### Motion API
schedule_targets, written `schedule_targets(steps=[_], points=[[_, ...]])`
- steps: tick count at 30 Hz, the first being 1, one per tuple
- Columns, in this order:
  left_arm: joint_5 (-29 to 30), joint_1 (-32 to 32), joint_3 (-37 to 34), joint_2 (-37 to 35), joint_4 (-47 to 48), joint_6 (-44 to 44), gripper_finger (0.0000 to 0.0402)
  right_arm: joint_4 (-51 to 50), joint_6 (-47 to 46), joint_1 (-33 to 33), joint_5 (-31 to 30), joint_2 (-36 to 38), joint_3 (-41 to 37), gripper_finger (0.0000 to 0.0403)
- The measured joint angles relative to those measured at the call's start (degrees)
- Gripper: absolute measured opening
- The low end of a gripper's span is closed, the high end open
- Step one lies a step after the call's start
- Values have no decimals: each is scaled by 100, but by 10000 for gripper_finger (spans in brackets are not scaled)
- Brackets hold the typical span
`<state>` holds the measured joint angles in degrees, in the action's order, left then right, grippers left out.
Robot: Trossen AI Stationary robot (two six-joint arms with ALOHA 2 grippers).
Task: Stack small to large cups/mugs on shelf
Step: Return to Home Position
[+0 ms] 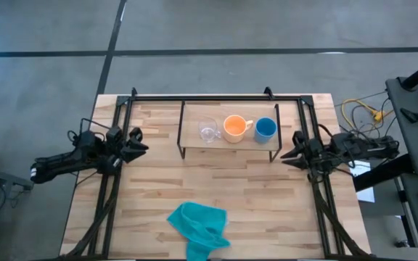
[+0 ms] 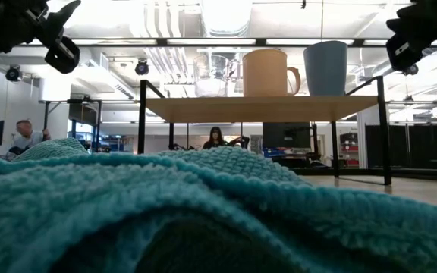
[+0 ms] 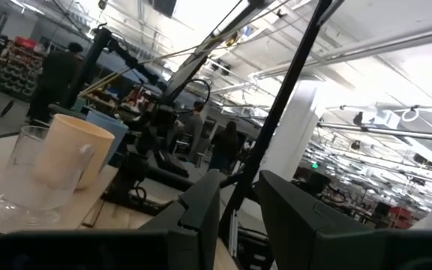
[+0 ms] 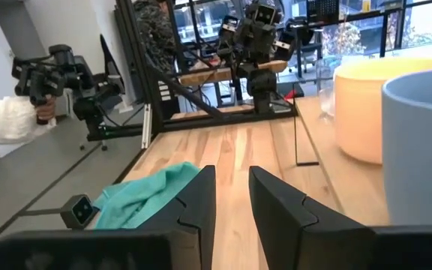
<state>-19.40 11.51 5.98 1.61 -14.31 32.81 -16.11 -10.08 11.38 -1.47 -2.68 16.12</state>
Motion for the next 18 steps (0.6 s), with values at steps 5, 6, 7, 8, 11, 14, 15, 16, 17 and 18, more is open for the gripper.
schedule_targets(steps=[5,6,7,8,11,14,15,16,17,18], points=[[-132,0,-12,2,-16,-12,81,176,-29,0,22,0,-290,79],[-164,-1,-23,10,-19,-13,81,189,-43,0,28,0,-343,77],[-186,0,-44,11,-20,-14,81,231,-42,0,41,0,-396,76],[-209,0,-62,10,-21,-13,81,310,-41,0,53,0,-450,74],[-219,0,-142,7,-26,-14,81,603,75,0,319,0,-598,70],[-299,0,-255,7,-66,-12,81,897,348,2,854,0,-655,69],[-386,0,-299,9,-122,-12,81,949,410,2,1020,0,-658,69],[-469,0,-356,11,-221,-14,81,961,435,2,1173,0,-659,69],[-570,0,-403,11,-284,-11,81,957,429,2,1283,0,-658,70],[-602,-2,-442,9,-346,-10,81,936,390,2,1353,0,-656,71]])
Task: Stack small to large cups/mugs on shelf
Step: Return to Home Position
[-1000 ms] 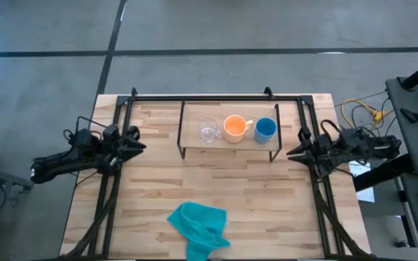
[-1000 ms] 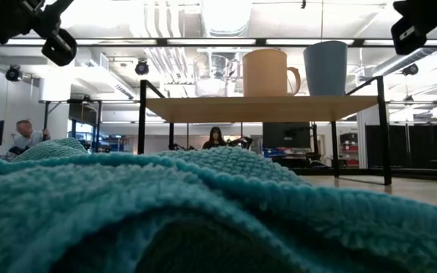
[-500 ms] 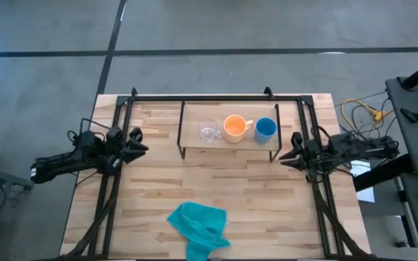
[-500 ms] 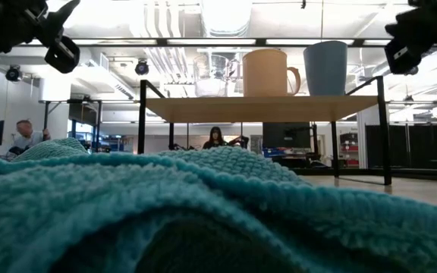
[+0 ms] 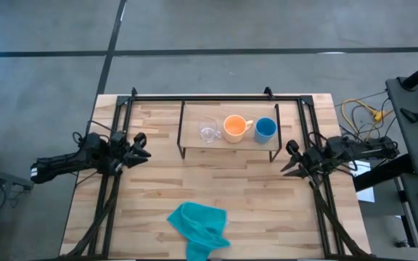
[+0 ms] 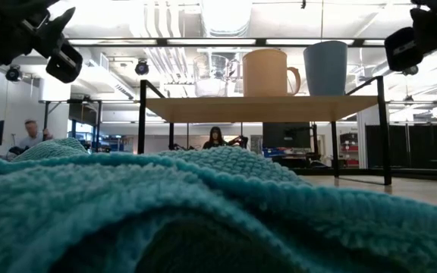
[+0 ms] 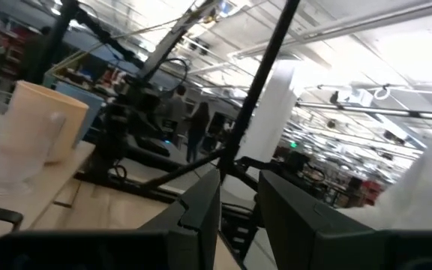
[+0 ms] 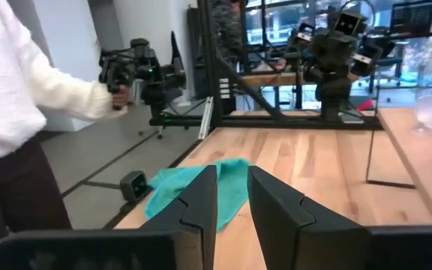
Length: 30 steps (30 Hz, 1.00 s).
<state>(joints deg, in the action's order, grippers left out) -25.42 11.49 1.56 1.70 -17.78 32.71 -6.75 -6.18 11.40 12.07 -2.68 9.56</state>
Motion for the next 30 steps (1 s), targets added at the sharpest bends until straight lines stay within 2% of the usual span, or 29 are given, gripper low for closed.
schedule_targets(steps=[10,30], points=[[-349,0,-37,2,-22,-57,81,-32,54,0,36,2,-186,79],[-309,4,-116,41,26,-311,81,-165,171,-2,-177,0,-436,74]])
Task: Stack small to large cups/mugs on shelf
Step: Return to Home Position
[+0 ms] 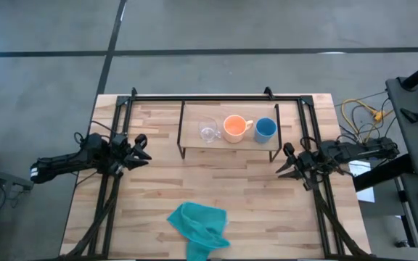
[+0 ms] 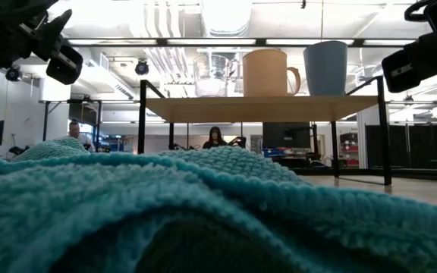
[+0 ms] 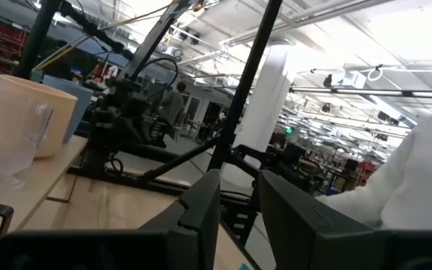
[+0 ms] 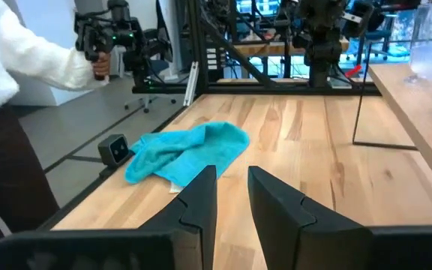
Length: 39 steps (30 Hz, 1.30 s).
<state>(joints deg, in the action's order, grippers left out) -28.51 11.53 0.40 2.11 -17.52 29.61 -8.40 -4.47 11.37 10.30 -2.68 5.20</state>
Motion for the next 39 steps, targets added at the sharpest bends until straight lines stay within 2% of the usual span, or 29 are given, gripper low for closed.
schedule_targets(steps=[39], points=[[2,0,-15,11,0,-2,81,39,1,-2,-11,0,-148,71]])
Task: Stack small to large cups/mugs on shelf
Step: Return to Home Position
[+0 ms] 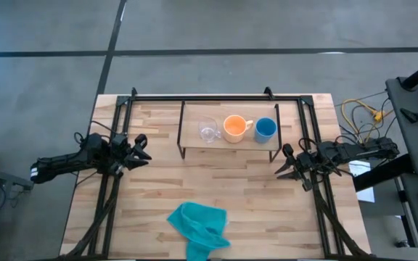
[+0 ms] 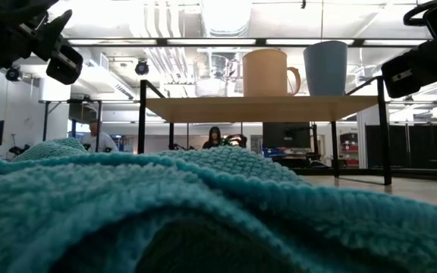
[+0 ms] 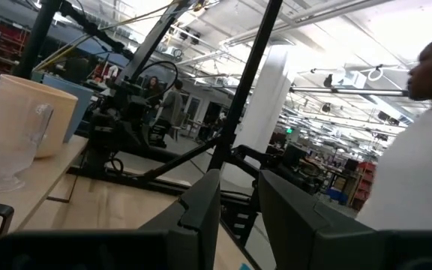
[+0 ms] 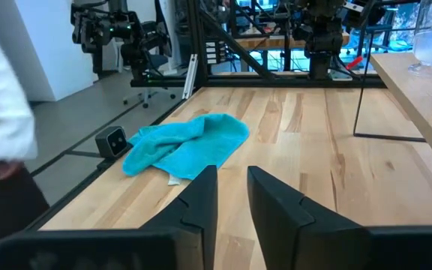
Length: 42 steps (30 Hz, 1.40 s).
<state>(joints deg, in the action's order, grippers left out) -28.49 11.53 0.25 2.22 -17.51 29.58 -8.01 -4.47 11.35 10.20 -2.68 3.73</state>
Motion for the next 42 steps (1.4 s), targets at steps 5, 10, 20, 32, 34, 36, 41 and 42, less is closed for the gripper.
schedule_targets(steps=[5,10,20,32,34,36,41,42], points=[[0,0,0,0,0,0,81,0,2,0,-2,0,0,68],[0,0,0,0,0,0,81,0,2,0,-2,0,0,75],[0,2,0,0,0,0,81,0,2,0,-2,0,0,74],[-2,1,0,0,0,0,81,-2,1,1,-2,0,0,75],[0,2,0,0,0,0,81,0,0,1,-2,0,0,77],[0,0,0,0,2,0,81,-2,0,0,-2,0,0,79],[0,1,0,0,1,0,81,-2,0,1,-2,0,0,75],[-1,1,0,0,1,0,81,0,0,0,-2,0,0,74]])
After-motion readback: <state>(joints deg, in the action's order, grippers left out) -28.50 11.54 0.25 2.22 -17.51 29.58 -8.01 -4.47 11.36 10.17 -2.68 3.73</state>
